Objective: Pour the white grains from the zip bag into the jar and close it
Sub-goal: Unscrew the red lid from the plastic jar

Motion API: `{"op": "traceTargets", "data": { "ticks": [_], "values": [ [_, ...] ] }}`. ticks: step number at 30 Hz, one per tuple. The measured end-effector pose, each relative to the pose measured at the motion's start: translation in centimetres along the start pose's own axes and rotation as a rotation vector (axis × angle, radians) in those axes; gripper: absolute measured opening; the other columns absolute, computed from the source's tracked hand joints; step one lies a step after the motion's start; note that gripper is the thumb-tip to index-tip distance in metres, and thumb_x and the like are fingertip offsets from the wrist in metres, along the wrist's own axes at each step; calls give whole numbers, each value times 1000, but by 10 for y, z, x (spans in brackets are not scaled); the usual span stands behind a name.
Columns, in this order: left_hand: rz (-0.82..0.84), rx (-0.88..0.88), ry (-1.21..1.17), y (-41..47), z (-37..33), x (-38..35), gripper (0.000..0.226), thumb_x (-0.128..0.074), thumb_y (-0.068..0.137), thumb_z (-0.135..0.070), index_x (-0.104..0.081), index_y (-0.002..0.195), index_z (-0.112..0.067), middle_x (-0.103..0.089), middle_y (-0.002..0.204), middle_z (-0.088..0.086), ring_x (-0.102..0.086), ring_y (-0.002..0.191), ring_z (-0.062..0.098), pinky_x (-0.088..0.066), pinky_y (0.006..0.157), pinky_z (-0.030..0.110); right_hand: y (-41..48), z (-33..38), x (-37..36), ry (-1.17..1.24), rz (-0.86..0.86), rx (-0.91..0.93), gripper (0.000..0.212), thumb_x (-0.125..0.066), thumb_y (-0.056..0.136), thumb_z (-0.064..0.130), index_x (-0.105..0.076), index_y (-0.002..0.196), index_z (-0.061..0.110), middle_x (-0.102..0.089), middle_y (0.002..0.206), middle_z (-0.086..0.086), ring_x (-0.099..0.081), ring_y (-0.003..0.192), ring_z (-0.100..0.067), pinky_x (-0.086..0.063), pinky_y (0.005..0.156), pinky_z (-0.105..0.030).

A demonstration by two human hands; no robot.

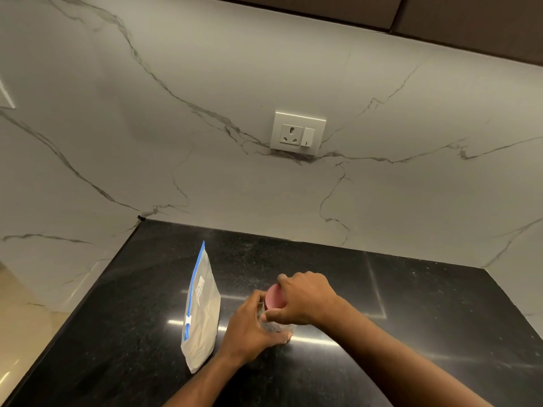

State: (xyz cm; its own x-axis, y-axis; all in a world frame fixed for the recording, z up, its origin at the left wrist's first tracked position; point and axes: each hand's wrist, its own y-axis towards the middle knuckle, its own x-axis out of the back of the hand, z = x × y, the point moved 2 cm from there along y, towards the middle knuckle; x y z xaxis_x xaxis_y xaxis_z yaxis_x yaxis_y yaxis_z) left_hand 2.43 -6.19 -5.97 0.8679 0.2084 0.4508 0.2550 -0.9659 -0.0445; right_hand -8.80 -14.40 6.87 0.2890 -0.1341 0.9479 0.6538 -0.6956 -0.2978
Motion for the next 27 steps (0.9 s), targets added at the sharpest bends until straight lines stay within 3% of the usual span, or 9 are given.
{"op": "traceTargets", "data": {
  "ticks": [3, 6, 9, 11, 15, 19, 22, 24, 27],
  "values": [
    [-7, -13, 9, 1, 0, 0, 83, -94, 52, -70, -41, 117, -72, -54, 118, -54, -56, 106, -26, -47, 69, -3, 0, 4, 1, 27, 28, 76, 76, -74, 84, 61, -48, 146, 26, -61, 130, -5, -61, 105, -22, -50, 79, -32],
    [-3, 0, 18, 2, 2, -1, 90, -94, 49, -70, -34, 116, -80, -46, 115, -63, -49, 105, -36, -41, 64, -9, -1, 6, 5, -3, 94, 238, 73, -81, 86, 33, -47, 150, 36, -50, 142, -4, -51, 122, -28, -52, 92, -41],
    [0, 2, 35, 2, 4, -3, 83, -93, 50, -70, -45, 117, -66, -64, 111, -43, -64, 102, -19, -48, 69, -2, -5, 4, 10, 180, 194, 351, 47, -76, 86, 14, -68, 130, 29, -55, 145, 2, -45, 130, -27, -50, 100, -44],
    [-9, -5, 28, 2, 4, -4, 76, -94, 53, -66, -50, 115, -58, -69, 111, -34, -69, 102, -9, -54, 75, 5, -6, 4, 13, 308, 151, 324, 36, -76, 87, 26, -70, 122, 25, -62, 133, 1, -53, 123, -24, -54, 97, -42],
    [-14, -3, -11, 2, 5, -4, 73, -97, 55, -61, -51, 112, -58, -71, 113, -34, -71, 100, -8, -61, 81, 19, -1, 4, 6, 25, -45, 77, 74, -62, 89, 70, -49, 146, 24, -60, 131, -6, -62, 108, -25, -53, 81, -36],
    [-6, -1, 28, 0, 2, -3, 84, -93, 52, -70, -44, 120, -63, -64, 110, -43, -63, 102, -18, -47, 74, 1, 1, 10, 7, 34, 77, 219, 62, -78, 87, 36, -54, 144, 30, -57, 131, -4, -55, 110, -24, -53, 85, -36],
    [-8, -33, 90, 2, 1, -4, 76, -89, 55, -73, -52, 118, -52, -70, 106, -29, -66, 101, -14, -52, 74, 3, 0, 15, 12, 166, 141, 374, 44, -78, 85, 17, -69, 127, 24, -62, 120, -1, -54, 114, -23, -50, 80, -30],
    [-5, -33, 86, 3, 2, -5, 71, -90, 57, -68, -52, 116, -53, -72, 104, -28, -65, 102, -15, -57, 79, 10, 0, 18, 14, 257, 78, 356, 37, -78, 86, 28, -69, 122, 22, -62, 112, 2, -59, 108, -20, -48, 74, -26],
    [-13, 2, 22, 1, 3, -4, 74, -95, 54, -62, -50, 112, -58, -69, 113, -36, -68, 101, -12, -61, 84, 19, 5, 12, 13, 4, -71, 119, 71, -64, 89, 68, -53, 142, 22, -58, 132, -9, -60, 119, -31, -56, 88, -43]
  ]
}}
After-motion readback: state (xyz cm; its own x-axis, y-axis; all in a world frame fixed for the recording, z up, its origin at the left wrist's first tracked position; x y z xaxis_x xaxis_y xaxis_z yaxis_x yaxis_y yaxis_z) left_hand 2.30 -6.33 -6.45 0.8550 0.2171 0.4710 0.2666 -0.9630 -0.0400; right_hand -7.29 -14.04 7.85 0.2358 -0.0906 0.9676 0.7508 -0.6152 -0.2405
